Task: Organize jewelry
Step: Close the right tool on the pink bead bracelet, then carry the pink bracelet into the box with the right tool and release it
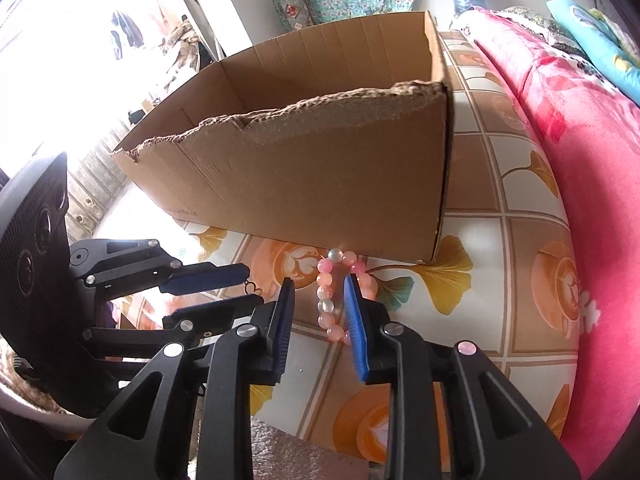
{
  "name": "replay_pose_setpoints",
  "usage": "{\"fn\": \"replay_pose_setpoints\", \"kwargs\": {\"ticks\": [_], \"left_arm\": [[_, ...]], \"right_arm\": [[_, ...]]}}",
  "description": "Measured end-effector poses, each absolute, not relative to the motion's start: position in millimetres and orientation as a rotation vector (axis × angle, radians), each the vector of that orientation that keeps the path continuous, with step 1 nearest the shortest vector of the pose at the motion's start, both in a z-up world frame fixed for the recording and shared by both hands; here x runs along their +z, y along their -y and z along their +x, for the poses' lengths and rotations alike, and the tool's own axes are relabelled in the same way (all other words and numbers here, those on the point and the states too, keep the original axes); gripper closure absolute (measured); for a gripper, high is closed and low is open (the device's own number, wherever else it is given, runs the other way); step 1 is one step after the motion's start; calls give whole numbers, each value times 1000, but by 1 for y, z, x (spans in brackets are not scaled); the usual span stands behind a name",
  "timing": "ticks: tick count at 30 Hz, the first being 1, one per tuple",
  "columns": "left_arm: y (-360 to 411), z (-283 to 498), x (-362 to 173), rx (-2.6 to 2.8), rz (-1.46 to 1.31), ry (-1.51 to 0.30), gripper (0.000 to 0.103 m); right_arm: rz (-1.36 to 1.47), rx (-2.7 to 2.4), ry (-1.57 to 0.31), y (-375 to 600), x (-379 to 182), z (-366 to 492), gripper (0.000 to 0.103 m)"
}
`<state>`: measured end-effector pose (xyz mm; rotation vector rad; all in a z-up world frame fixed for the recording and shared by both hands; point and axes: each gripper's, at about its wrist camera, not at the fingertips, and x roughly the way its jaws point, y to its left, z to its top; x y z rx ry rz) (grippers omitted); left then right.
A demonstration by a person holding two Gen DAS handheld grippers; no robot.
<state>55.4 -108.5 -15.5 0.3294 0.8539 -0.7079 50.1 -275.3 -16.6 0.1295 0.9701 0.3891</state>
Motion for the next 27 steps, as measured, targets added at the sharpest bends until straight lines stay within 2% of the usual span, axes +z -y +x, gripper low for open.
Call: {"fn": "replay_pose_setpoints", "kwargs": {"ticks": [5, 7, 10, 14, 23, 27], "left_arm": [[97, 53, -8, -690, 301, -827, 84], [92, 52, -5, -687, 286, -815, 84], [84, 48, 2, -672, 276, -794, 84], [76, 43, 13, -659, 254, -760, 84], [60, 34, 63, -720, 125, -660, 84], [52, 37, 87, -738, 83, -606, 84]], "right_arm": [[10, 385, -991, 255, -22, 57, 77], [-39, 360, -1023, 249, -30, 61, 80], [-95, 327, -1006, 245, -31, 62, 93], [-18, 314, -1001, 256, -29, 61, 93], [193, 315, -801, 305, 39, 25, 94], [201, 332, -679, 313, 76, 18, 94]]}}
